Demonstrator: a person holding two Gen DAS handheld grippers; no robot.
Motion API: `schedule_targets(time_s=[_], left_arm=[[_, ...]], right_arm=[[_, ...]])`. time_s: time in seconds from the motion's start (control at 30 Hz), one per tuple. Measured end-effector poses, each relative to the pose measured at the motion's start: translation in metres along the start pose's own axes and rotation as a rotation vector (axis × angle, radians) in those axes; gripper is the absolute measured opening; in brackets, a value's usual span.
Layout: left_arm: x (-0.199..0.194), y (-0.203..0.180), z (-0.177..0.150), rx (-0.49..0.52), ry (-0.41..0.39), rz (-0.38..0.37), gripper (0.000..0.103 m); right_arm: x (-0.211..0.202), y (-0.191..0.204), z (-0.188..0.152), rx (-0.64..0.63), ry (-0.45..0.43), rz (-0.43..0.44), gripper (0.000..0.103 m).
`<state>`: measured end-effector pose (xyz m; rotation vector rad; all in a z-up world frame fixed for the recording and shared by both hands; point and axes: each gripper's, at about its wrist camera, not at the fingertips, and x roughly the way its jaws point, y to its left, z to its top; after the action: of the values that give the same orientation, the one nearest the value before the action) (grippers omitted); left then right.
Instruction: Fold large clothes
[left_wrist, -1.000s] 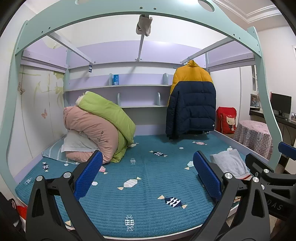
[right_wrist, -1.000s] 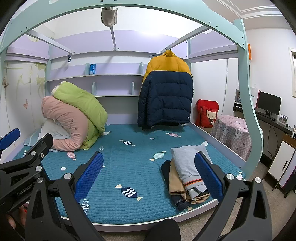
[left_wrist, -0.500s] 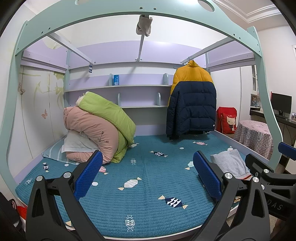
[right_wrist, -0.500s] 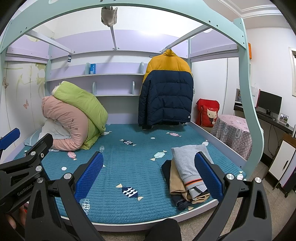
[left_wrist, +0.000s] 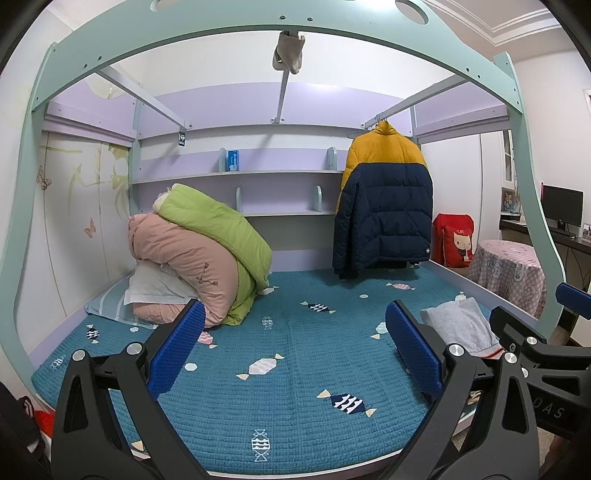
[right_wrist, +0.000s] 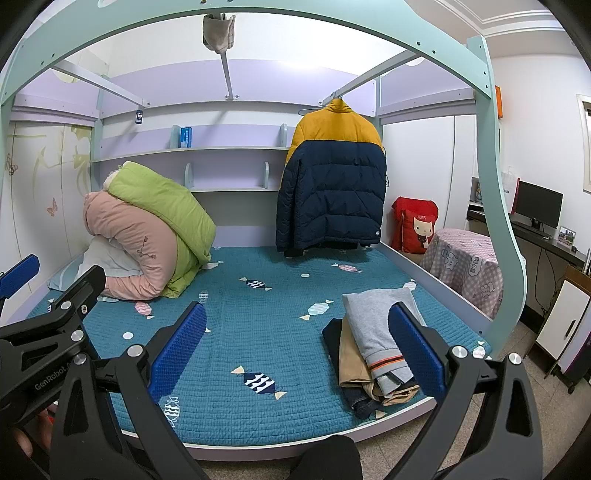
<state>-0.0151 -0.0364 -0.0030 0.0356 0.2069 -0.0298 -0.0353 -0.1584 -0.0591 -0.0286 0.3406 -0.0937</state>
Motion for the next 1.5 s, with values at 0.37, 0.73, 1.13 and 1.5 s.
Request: schedule_targets(time_s=[0.37, 0.73, 1.13, 1.5], left_arm=[[0.0, 0.0, -0.001, -0.001, 0.001, -0.002, 0.098], [0.0, 0.001, -0.001, 0.0, 0.001, -0.002, 0.098], [0.002, 0.002, -0.001, 0.001, 0.002, -0.004, 0.098], [0.039, 0.029, -0.017, -0.03, 0.08, 0.01, 0.098]], right_arm=[[0.0, 0.001, 0.0, 0.001, 0.002, 0.001, 0.095], [0.0, 0.001, -0.001, 0.001, 0.003, 0.001, 0.095], [0.0, 0.003, -0.002, 0.0, 0.007, -0.001, 0.095], [0.043, 0.027, -0.008, -0.045, 0.083, 0.021, 0.095]])
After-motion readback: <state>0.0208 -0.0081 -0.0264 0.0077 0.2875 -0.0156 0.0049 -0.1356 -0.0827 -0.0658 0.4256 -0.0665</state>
